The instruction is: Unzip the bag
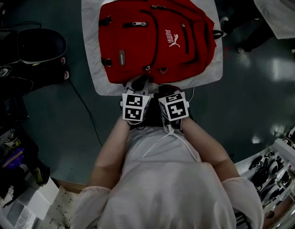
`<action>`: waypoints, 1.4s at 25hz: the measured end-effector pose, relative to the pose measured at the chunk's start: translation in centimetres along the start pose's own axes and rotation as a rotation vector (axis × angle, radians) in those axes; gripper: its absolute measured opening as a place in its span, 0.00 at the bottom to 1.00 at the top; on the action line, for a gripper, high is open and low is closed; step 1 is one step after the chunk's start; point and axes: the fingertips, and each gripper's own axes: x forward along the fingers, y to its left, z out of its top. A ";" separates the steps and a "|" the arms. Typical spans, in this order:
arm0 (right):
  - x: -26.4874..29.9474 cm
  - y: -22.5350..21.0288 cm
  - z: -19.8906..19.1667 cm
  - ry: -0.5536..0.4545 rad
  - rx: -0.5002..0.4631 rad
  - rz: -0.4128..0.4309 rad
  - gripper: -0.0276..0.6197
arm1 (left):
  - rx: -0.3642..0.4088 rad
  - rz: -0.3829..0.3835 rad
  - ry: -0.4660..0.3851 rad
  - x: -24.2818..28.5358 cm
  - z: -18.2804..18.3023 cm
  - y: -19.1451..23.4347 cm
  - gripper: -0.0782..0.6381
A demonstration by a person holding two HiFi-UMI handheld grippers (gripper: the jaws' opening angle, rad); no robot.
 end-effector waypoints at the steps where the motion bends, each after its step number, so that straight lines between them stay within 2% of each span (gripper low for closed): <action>1: -0.1 -0.2 -0.1 0.004 -0.005 -0.002 0.09 | 0.005 0.002 0.000 0.0 0.0 0.0 0.14; 12: -1.6 -1.8 -0.5 0.021 -0.157 0.030 0.09 | 0.048 0.046 0.011 -0.1 0.0 -0.1 0.14; 16: -2.2 -3.4 -1.0 0.032 -0.162 0.041 0.09 | 0.054 0.072 0.016 -0.1 0.0 0.0 0.14; 24: -3.5 -7.0 -1.9 0.055 -0.196 0.039 0.09 | 0.114 0.180 0.027 0.1 -0.3 0.1 0.14; 29: -4.0 -9.2 -1.9 0.068 -0.245 0.040 0.09 | 0.098 0.215 0.036 0.2 -0.3 0.2 0.14; 35: -5.0 -11.9 -2.2 0.077 -0.258 0.020 0.09 | 0.084 0.270 0.047 0.1 -0.8 0.7 0.14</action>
